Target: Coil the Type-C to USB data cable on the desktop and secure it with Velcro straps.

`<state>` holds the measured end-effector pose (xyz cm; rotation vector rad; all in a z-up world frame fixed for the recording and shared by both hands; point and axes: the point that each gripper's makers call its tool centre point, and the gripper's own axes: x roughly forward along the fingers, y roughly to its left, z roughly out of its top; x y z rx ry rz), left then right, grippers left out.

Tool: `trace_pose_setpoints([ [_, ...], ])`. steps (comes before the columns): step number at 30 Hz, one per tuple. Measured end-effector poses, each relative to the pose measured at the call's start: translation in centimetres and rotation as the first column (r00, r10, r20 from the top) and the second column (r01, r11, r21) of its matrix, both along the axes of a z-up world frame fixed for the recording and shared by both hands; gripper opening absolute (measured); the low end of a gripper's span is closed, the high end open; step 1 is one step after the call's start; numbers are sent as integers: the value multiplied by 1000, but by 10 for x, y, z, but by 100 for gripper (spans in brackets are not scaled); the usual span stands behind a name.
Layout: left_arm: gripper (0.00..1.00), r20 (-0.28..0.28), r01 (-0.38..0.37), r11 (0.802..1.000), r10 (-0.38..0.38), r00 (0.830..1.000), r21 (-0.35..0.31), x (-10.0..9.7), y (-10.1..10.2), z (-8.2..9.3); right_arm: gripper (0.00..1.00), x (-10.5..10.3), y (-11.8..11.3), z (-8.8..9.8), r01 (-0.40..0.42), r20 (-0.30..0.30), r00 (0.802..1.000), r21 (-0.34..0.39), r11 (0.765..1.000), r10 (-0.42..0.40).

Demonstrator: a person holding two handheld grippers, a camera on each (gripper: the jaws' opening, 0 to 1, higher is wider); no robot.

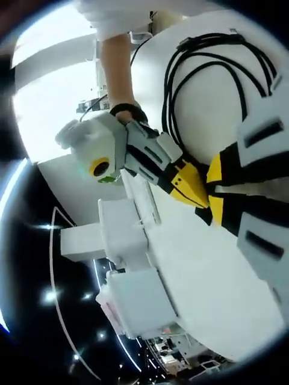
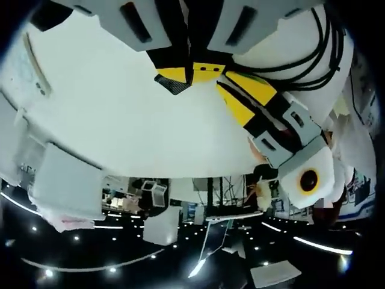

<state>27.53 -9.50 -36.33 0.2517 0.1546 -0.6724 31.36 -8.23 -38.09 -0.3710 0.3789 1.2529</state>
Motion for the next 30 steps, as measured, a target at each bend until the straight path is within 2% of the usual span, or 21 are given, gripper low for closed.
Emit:
trace_pose_setpoints([
  [3,9,5,-2,1000,2,1000,1,1,0,0,1,-4,1,0,-5,24,1000,16,1000,4],
  [4,9,8,-3,1000,3,1000,1,1,1,1,1,2,-3,2,9,55,998,6,1000,-9],
  [5,9,11,-5,1000,5,1000,1,2,1,1,1,7,-6,8,17,111,994,25,1000,-20],
  [6,9,14,-6,1000,6,1000,0,3,2,2,1,9,-8,18,16,144,989,75,997,-26],
  [8,9,5,-7,1000,7,1000,-19,4,4,3,2,7,-16,31,15,122,992,161,987,-35],
  [9,9,-1,-8,1000,8,1000,-28,4,5,4,6,2,-20,33,-8,103,995,181,983,-11],
  [12,9,6,-28,999,28,1000,-35,7,10,6,20,-14,-32,32,-61,88,995,187,980,46],
  [15,9,17,-48,998,49,999,-47,10,15,11,20,-21,-39,24,-84,134,989,144,986,65],
  [18,9,26,-77,993,79,997,-86,13,23,18,20,-24,-41,11,-92,142,987,86,992,79],
  [20,9,27,-102,988,106,994,-116,16,31,22,21,-25,-39,2,-101,183,979,36,994,93],
  [21,9,29,-113,986,117,993,-124,17,34,24,19,-25,-37,6,-105,205,975,55,993,92],
  [23,9,33,-134,980,140,990,-146,19,41,27,16,-24,-34,5,-101,195,976,31,994,93],
  [27,9,42,-175,968,185,982,-180,24,52,34,8,-26,-29,4,-119,243,963,-19,993,120],
  [28,9,43,-184,965,195,980,-187,25,55,36,7,-25,-29,4,-113,257,959,-31,993,117],
  [29,9,44,-193,961,205,978,-197,26,58,38,6,-22,-28,4,-105,302,946,-62,993,118],
  [30,9,49,-204,957,218,975,-208,27,61,41,6,-20,-27,4,-83,323,940,-80,993,105],
])
